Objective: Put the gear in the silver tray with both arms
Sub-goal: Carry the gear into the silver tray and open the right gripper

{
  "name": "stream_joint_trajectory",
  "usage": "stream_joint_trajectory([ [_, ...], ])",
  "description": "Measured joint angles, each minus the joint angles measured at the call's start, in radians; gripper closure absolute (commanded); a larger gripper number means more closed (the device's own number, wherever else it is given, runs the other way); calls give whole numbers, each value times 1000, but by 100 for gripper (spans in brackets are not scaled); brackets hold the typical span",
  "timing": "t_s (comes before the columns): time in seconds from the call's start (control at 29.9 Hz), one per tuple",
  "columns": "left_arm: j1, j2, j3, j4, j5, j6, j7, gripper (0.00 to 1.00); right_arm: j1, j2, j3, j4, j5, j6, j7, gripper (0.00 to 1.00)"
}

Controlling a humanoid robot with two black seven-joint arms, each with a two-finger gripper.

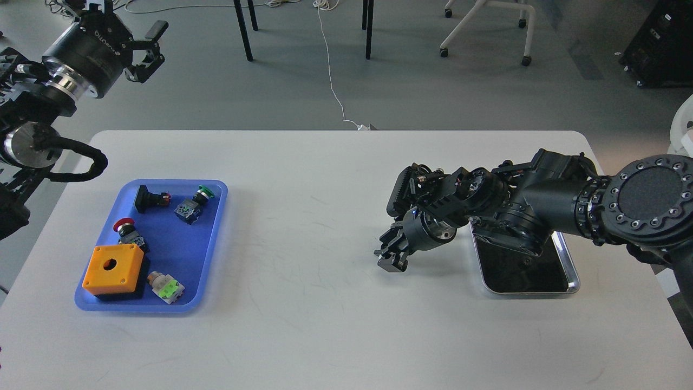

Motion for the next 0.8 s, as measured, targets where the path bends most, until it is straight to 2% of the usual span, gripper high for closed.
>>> stream_joint_trajectory([
  [0.23,3,0,0,0,0,0,0,2,55,-5,13,20,3,-1,-1,75],
  [0.37,3,0,0,0,0,0,0,2,116,-75,17,80,4,-2,0,75],
  [0.63,2,0,-1,0,0,0,0,2,197,-362,14,215,-16,-3,0,74],
  [0.8,2,0,-1,0,0,1,0,2,174,-568,10,253,-131,-3,0,73],
])
